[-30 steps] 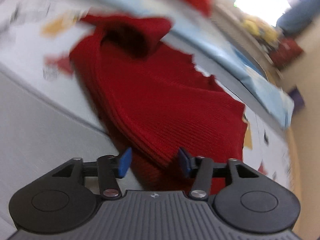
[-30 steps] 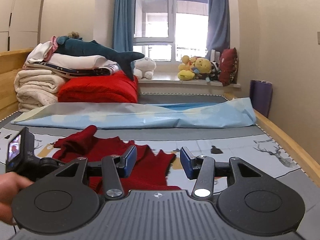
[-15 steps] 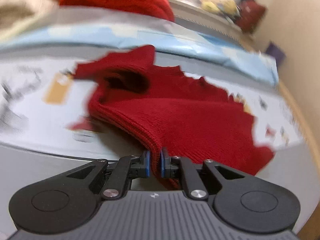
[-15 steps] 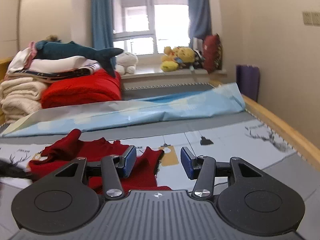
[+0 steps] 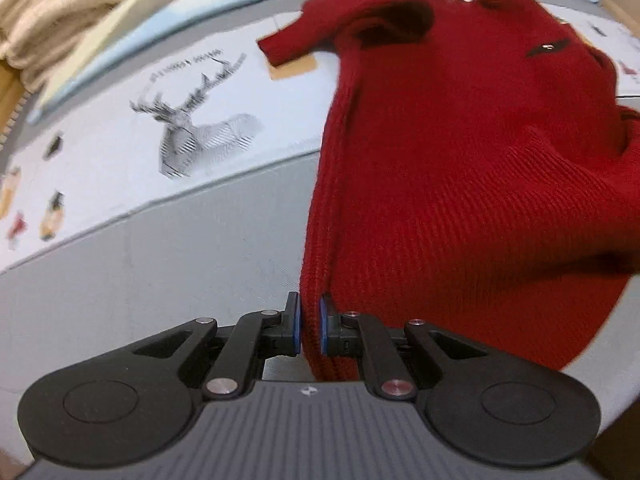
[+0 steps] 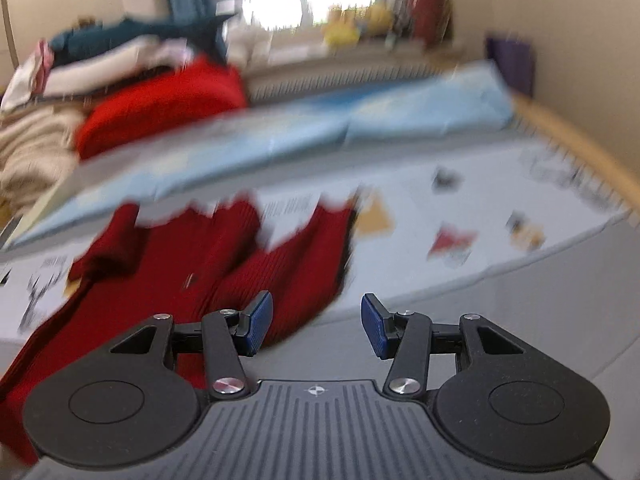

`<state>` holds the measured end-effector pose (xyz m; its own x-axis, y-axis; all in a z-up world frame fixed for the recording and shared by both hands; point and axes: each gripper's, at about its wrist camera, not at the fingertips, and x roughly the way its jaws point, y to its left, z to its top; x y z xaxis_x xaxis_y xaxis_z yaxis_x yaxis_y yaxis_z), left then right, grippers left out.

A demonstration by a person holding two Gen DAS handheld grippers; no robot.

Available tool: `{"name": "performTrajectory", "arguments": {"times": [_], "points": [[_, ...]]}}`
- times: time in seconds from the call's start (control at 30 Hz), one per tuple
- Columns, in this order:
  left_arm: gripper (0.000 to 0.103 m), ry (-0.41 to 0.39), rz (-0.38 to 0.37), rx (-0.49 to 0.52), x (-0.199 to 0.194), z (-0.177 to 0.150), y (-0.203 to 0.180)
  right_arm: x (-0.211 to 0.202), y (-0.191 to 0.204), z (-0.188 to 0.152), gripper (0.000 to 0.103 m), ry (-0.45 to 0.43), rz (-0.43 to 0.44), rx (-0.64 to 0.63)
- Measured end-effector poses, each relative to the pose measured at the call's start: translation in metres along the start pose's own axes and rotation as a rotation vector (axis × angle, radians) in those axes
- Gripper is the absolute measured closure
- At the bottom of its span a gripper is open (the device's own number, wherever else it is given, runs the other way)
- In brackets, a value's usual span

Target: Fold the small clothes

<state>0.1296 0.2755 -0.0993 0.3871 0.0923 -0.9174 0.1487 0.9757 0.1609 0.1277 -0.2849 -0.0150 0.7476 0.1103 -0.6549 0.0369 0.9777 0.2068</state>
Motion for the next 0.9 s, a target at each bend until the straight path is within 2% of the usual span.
{"name": "performTrajectory", "arguments": {"times": [0.1, 0.2, 0.27, 0.37, 0.43, 0.47, 0.5, 0.57, 0.6, 0.63, 0.67, 0.77, 0.9], "points": [[0.092, 0.023, -0.073, -0.059, 0.008, -0.002, 0.006, 0.034, 0.014, -0.013, 0.051, 0.171, 0.062, 0.027], [0.092, 0.032, -0.105, -0.093, 0.012, -0.003, 0.014, 0.064, 0.029, -0.026, 0.051, 0.307, 0.078, 0.047], [0.092, 0.039, -0.121, -0.124, 0.014, -0.011, 0.012, 0.077, 0.038, -0.036, 0.051, 0.355, 0.053, 0.047], [0.091, 0.043, -0.141, -0.145, 0.02, -0.012, 0.015, 0.093, 0.049, -0.041, 0.049, 0.402, 0.059, 0.076], [0.083, 0.054, -0.152, -0.156, 0.025, -0.011, 0.016, 0.101, 0.05, -0.045, 0.049, 0.432, 0.057, 0.101], [0.075, 0.065, -0.153, -0.158, 0.027, -0.012, 0.016, 0.105, 0.05, -0.047, 0.049, 0.446, 0.05, 0.104], [0.075, 0.074, -0.155, -0.156, 0.031, -0.012, 0.016, 0.107, 0.051, -0.049, 0.051, 0.457, 0.048, 0.107], [0.075, 0.085, -0.149, -0.139, 0.034, -0.014, 0.013, 0.104, 0.05, -0.049, 0.063, 0.458, 0.055, 0.127], [0.078, 0.087, -0.148, -0.134, 0.035, -0.015, 0.012, 0.101, 0.048, -0.047, 0.086, 0.451, 0.07, 0.134], [0.084, 0.084, -0.152, -0.137, 0.034, -0.015, 0.01, 0.096, 0.046, -0.045, 0.096, 0.442, 0.101, 0.14], [0.091, 0.079, -0.163, -0.139, 0.033, -0.014, 0.01, 0.091, 0.041, -0.041, 0.096, 0.428, 0.123, 0.142], [0.092, 0.045, -0.193, -0.128, 0.022, -0.011, 0.003, 0.068, 0.027, -0.033, 0.097, 0.354, 0.176, 0.131], [0.093, -0.039, -0.268, -0.081, -0.011, -0.008, -0.015, 0.029, -0.006, -0.02, 0.098, 0.241, 0.242, 0.198]]}}
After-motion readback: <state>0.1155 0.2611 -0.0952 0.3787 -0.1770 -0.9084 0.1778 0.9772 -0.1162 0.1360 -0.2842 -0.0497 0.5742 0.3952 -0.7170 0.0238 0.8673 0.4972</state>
